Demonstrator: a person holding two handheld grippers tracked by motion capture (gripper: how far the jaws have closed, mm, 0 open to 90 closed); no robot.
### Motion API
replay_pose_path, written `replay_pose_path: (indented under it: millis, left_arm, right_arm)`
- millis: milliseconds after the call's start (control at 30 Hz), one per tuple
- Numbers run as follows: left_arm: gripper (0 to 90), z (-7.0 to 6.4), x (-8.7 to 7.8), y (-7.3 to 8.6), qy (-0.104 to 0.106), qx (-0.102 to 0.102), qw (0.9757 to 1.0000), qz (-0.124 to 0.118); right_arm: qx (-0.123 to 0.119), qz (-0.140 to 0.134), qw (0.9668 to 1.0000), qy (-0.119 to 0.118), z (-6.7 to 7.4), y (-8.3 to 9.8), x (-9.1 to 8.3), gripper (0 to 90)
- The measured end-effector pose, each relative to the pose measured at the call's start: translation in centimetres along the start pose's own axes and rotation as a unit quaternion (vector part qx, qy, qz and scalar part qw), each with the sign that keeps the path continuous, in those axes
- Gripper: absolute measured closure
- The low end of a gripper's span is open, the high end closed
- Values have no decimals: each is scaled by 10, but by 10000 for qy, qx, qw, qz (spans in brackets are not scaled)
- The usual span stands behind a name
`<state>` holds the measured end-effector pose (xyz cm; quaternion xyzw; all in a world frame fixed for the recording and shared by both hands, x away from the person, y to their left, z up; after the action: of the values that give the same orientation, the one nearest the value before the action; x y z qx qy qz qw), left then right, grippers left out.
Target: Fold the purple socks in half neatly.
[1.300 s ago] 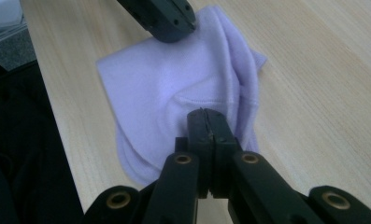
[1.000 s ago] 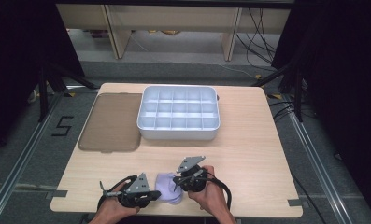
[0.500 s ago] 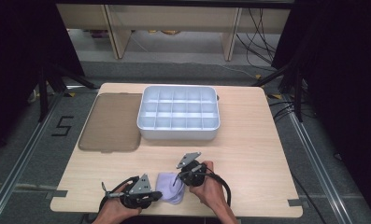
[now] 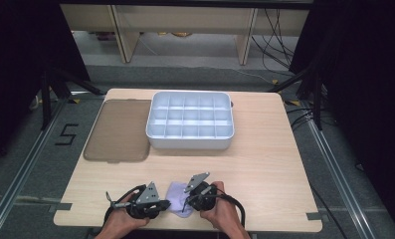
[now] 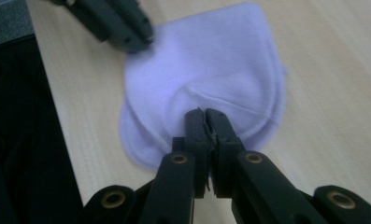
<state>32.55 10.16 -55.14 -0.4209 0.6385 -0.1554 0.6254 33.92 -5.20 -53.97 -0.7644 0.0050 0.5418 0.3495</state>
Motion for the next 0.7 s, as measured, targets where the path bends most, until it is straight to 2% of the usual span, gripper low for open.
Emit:
replay_pose_path:
  millis: [33,67,100,167,200,267,333,400,467,533,567,600,633,667,700]
  left_arm:
    - [854,1,0,0,-54,-36,10000,-10]
    - [852,3,-1,-1,-28,86,10000,17]
    - [849,3,-1,0,-63,-44,10000,1]
    - [835,5,-4,0,-13,-130,9999,-85]
    - [828,6,-5,-1,-75,-246,9995,-196]
    - [810,10,-11,-1,-41,-236,9995,-223]
    - [751,15,-17,0,-43,-500,9983,-299]
    - [681,16,-16,0,38,-832,9954,-470]
    - [629,17,-15,2,79,-1010,9940,-420]
    - [603,14,-10,3,207,-1228,9913,-424]
    - [585,13,-8,2,273,-1219,9914,-388]
    - [572,13,-5,2,275,-1346,9898,-374]
    - [568,14,-3,2,273,-1257,9912,-300]
    - [574,14,-1,1,283,-1314,9902,-377]
    - [595,14,0,1,307,-1333,9900,-340]
  right_arm:
    - [-75,-18,10000,45,1,-1,1,881]
    - [-82,8,10000,50,3,-2,1,881]
    - [-27,47,9999,88,4,-2,0,881]
    - [-19,29,10000,72,4,-1,0,881]
    - [-13,28,10000,54,4,-1,0,880]
    - [30,29,10000,75,4,-1,0,880]
    - [72,45,9999,78,5,-1,0,880]
    - [35,9,10000,89,5,-1,1,880]
    - [46,9,9999,103,4,-1,1,880]
    - [21,-1,10000,61,5,-1,1,879]
    - [1,-16,10000,57,5,-1,1,879]
    - [-13,-42,10000,68,5,-2,2,879]
    - [-5,-38,10000,67,5,-1,2,879]
    - [21,-20,10000,66,6,-1,1,879]
    - [-2,-12,10000,64,5,-1,1,878]
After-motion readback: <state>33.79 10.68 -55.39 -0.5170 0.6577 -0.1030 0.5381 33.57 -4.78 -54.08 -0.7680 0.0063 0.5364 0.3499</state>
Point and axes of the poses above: each handheld gripper's, and its own axes: x roughly forward along the jaws, y roughly out of its underside, z roughly to its left, the point moved 6 cm from there along x, roughly forward along the jaws, and after that the axes turned 13 degrees about y, right-handed, at the moved point
